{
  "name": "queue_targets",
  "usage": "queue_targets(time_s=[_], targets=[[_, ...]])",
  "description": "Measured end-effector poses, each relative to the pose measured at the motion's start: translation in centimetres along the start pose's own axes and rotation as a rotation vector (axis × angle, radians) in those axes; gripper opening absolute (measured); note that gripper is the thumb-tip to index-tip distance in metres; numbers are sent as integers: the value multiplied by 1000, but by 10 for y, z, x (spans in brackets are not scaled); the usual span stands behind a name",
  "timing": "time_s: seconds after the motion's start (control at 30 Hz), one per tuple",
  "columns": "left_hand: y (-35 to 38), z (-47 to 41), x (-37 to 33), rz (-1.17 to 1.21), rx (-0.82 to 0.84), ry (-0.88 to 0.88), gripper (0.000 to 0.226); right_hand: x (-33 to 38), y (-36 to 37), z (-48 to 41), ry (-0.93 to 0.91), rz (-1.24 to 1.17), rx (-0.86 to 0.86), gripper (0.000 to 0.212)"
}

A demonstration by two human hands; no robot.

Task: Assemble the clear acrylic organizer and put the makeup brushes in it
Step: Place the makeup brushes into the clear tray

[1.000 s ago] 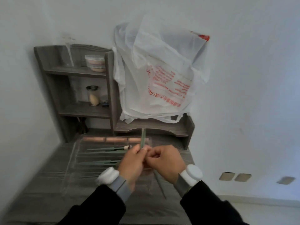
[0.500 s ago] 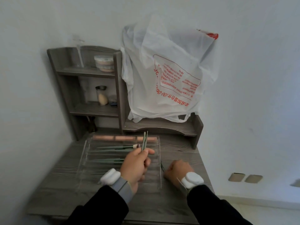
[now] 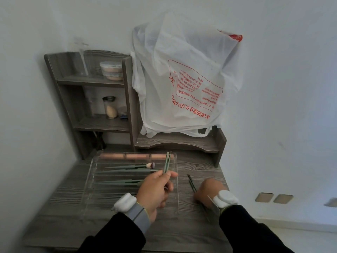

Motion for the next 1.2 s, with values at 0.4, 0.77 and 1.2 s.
queue_targets(time_s=[0.4,0.77,1.2], targets=[[4,1,3,-39,3,47,23,20,8,12,-48,62,-23,25],[22,-9,16,-182,-93,102,26,45,-25,45,-433,-752,-126,24],[10,-3,8,-54,-36,37,28,-64,-48,-30,118,80,-164,29]])
Point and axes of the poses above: each hand's wrist, its own z-axis away from the middle knuckle, its own y-axis out of the palm, x = y × z, the point moved 5 cm from there along -z, towards the middle knuckle, and after that the axes turned 11 degrees about x, right-handed, at the moved point
